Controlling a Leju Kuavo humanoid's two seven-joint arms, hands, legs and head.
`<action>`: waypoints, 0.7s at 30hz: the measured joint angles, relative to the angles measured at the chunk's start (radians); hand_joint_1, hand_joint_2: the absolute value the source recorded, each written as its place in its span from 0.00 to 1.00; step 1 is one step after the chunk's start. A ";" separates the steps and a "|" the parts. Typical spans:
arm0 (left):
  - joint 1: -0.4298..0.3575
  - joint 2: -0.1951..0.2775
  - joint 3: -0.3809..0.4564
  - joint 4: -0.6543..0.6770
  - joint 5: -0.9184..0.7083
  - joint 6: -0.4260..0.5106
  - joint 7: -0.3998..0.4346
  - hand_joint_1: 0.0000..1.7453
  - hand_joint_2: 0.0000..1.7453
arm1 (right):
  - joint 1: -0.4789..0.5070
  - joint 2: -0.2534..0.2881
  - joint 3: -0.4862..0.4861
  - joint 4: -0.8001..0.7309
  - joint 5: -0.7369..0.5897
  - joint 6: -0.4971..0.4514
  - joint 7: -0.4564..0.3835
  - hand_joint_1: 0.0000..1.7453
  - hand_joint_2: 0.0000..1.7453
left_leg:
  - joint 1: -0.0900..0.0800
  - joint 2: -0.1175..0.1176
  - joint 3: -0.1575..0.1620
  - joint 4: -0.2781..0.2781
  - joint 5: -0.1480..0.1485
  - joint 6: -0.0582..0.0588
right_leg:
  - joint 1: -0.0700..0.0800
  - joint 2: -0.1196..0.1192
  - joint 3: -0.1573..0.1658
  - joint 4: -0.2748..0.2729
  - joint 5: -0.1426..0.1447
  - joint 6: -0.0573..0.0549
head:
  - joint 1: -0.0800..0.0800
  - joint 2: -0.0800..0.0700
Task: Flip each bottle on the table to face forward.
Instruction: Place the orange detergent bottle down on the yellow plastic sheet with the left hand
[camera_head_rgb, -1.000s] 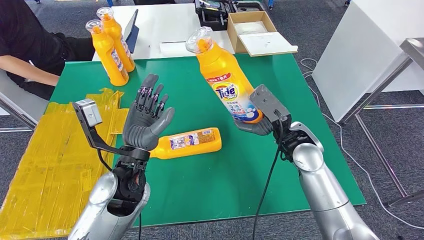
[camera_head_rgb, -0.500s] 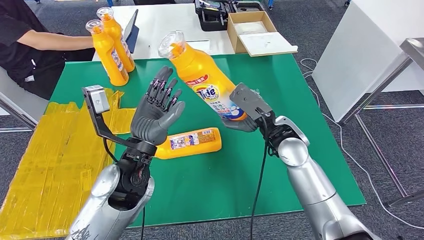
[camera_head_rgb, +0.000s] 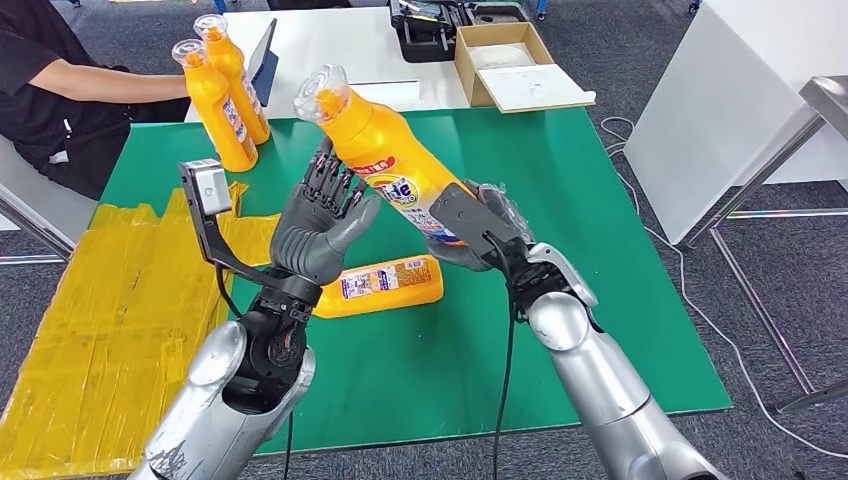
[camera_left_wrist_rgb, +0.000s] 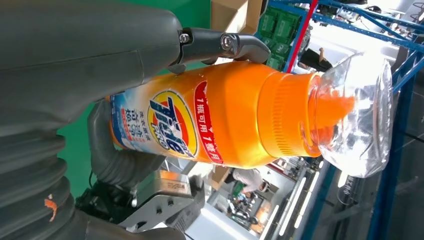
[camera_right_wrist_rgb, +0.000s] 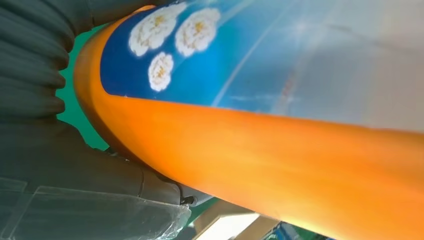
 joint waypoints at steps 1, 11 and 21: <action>-0.003 -0.001 -0.002 0.002 -0.012 0.006 0.003 0.00 1.00 | 0.004 0.002 0.003 -0.006 0.014 -0.003 0.004 1.00 1.00 | 0.000 0.000 0.000 0.000 0.000 0.000 | 0.000 0.000 0.000 0.000 0.000 0.000 | 0.000 0.000; -0.058 -0.017 -0.025 0.053 -0.127 0.064 0.024 0.00 1.00 | 0.017 0.034 0.048 -0.028 0.074 -0.006 0.026 1.00 1.00 | 0.000 0.000 0.000 0.000 0.000 0.000 | 0.000 0.000 0.000 0.000 0.000 0.000 | 0.000 0.000; -0.120 -0.038 -0.019 0.107 -0.211 0.108 0.058 0.00 1.00 | 0.004 0.077 0.085 -0.017 0.084 0.002 0.053 1.00 1.00 | 0.000 0.000 0.000 0.000 0.000 0.000 | 0.000 0.000 0.000 0.000 0.000 0.000 | 0.000 0.000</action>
